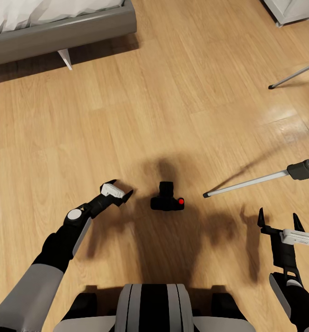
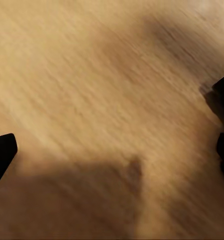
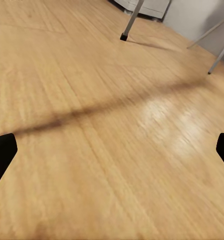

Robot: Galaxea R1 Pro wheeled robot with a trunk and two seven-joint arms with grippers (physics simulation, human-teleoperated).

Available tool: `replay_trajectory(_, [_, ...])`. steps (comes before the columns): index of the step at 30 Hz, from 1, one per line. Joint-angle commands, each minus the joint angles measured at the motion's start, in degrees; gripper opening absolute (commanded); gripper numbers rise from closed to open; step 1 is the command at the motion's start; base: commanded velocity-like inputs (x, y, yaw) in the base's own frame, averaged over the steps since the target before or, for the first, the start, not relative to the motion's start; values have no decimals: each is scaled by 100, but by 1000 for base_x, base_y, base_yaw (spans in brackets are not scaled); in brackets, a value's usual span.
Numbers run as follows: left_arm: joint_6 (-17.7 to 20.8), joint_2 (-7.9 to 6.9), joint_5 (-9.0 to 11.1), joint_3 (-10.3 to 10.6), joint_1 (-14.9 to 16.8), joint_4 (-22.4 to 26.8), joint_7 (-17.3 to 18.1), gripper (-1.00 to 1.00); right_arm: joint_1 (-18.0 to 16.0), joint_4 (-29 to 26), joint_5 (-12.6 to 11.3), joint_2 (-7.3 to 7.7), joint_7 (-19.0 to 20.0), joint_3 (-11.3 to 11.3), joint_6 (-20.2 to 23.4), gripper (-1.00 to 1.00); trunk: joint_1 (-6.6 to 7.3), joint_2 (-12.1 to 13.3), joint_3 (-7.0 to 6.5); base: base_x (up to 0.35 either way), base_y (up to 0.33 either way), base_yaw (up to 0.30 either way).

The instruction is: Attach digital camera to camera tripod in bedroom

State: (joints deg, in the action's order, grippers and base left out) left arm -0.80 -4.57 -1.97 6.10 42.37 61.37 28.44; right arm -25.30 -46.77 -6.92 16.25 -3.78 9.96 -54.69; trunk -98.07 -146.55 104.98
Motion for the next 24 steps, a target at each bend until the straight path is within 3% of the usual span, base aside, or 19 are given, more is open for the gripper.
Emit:
replay_trajectory(1, [-8, -10, -19, 5, 6, 2, -7, 100, -2, 1, -19, 2, -8, -10, -15, 100, 1, -1, 2, 0, 0, 0])
replay_trajectory(16, [0, -83, -10, -13, 23, 31, -38, 100, -2, 1, -19, 1, -8, -12, -15, 100, 1, -1, 2, 0, 0, 0])
replay_trajectory(24, [72, -116, 2, -357, 367, 158, -101, 100, -2, 1, -19, 1, -8, -12, -15, 100, 1, -1, 2, 0, 0, 0])
